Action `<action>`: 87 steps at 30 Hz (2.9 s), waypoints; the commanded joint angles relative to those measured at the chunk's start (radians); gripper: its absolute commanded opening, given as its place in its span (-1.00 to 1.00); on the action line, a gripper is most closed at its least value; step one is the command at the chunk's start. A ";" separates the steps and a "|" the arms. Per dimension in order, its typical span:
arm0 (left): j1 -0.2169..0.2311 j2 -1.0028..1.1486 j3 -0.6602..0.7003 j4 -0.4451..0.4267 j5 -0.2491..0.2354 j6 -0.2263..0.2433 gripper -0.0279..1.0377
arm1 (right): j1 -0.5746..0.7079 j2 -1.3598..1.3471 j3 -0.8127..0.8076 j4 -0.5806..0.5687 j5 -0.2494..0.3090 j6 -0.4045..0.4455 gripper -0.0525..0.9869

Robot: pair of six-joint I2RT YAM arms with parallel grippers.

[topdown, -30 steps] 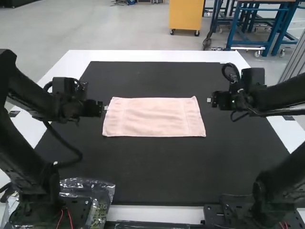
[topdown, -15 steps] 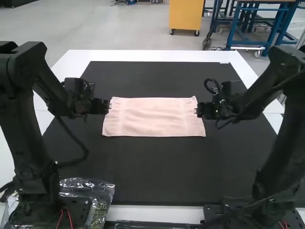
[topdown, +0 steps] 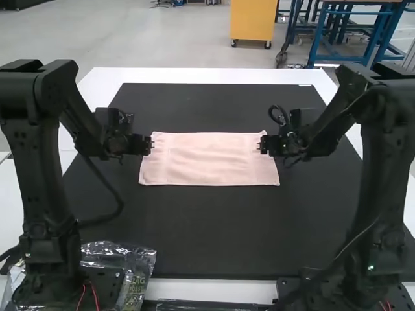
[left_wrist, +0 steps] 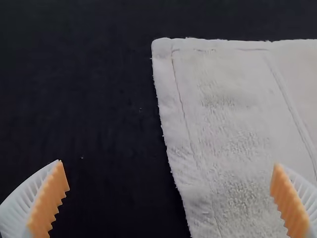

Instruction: Fold the towel.

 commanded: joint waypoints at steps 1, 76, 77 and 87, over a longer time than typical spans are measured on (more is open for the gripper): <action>0.002 0.025 0.046 0.010 0.006 0.024 0.85 | 0.020 0.025 0.044 0.007 -0.008 -0.013 0.85; 0.016 -0.268 -0.161 -0.170 0.080 0.182 -0.90 | -0.112 -0.328 -0.151 -0.139 -0.122 -0.070 -0.95; 0.016 -0.277 -0.169 -0.171 0.080 0.182 -0.90 | -0.112 -0.334 -0.163 -0.140 -0.125 -0.070 -0.95; 0.016 -0.321 -0.207 -0.206 0.080 0.205 -0.90 | -0.110 -0.387 -0.260 -0.165 -0.131 -0.071 -0.95</action>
